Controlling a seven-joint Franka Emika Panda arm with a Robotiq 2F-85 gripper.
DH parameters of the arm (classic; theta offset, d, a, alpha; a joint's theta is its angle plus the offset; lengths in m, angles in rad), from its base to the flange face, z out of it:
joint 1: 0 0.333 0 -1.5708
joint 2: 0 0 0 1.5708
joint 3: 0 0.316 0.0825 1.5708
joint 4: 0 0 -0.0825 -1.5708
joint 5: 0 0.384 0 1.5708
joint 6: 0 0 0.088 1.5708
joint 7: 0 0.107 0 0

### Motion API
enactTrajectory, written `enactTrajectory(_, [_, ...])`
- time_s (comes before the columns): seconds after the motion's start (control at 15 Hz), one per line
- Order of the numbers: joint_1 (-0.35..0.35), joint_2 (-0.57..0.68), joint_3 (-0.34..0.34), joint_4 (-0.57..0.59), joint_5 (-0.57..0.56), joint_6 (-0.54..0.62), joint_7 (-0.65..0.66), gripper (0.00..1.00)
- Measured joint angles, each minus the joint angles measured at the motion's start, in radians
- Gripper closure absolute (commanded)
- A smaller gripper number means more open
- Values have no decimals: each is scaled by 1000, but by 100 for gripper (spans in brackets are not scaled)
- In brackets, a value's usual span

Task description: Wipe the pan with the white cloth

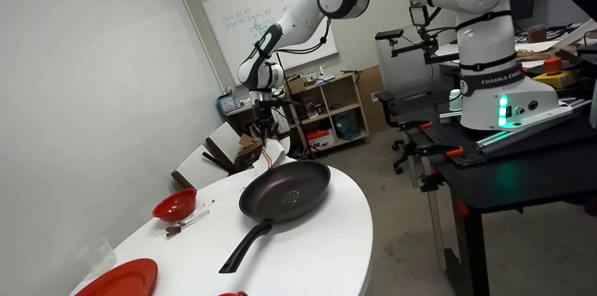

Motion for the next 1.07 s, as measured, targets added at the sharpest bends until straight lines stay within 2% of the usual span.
enactTrajectory(1.07, [-102,12,41,-78,39,37,-28,94])
